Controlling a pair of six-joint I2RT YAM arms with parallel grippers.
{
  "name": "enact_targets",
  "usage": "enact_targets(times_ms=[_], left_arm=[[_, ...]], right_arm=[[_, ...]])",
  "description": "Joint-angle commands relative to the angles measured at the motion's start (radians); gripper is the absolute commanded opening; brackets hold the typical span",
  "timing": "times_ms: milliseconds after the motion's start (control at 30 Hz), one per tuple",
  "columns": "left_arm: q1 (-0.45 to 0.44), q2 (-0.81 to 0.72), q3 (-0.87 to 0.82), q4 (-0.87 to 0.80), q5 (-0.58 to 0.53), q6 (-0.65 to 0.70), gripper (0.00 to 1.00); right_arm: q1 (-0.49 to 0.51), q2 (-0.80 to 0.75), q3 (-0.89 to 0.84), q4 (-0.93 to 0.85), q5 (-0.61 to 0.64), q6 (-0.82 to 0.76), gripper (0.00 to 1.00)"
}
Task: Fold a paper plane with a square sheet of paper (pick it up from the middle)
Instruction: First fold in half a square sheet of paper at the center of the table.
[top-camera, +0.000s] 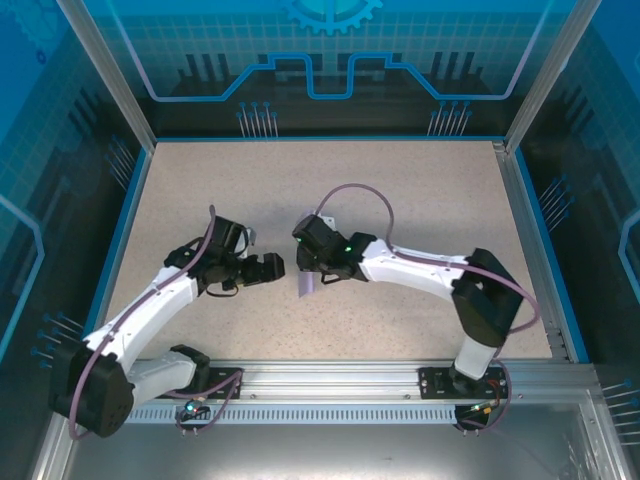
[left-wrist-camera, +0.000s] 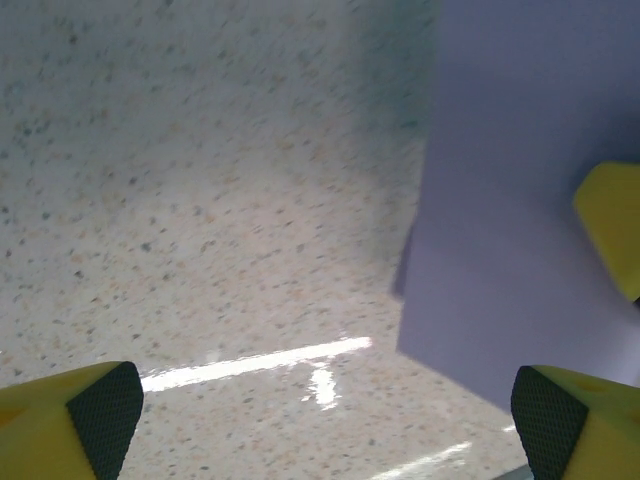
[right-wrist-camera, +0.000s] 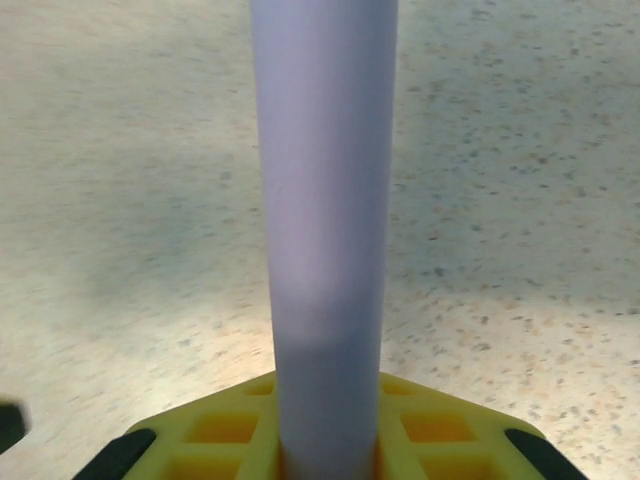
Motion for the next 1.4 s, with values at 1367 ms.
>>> enact_targets(times_ms=[1367], left_arm=[[-0.251,0.464,0.094,0.461,0.245,-0.157,0.76]], right_arm=[[-0.399,-0.083,-0.682,0.64,-0.618,-0.002,0.34]])
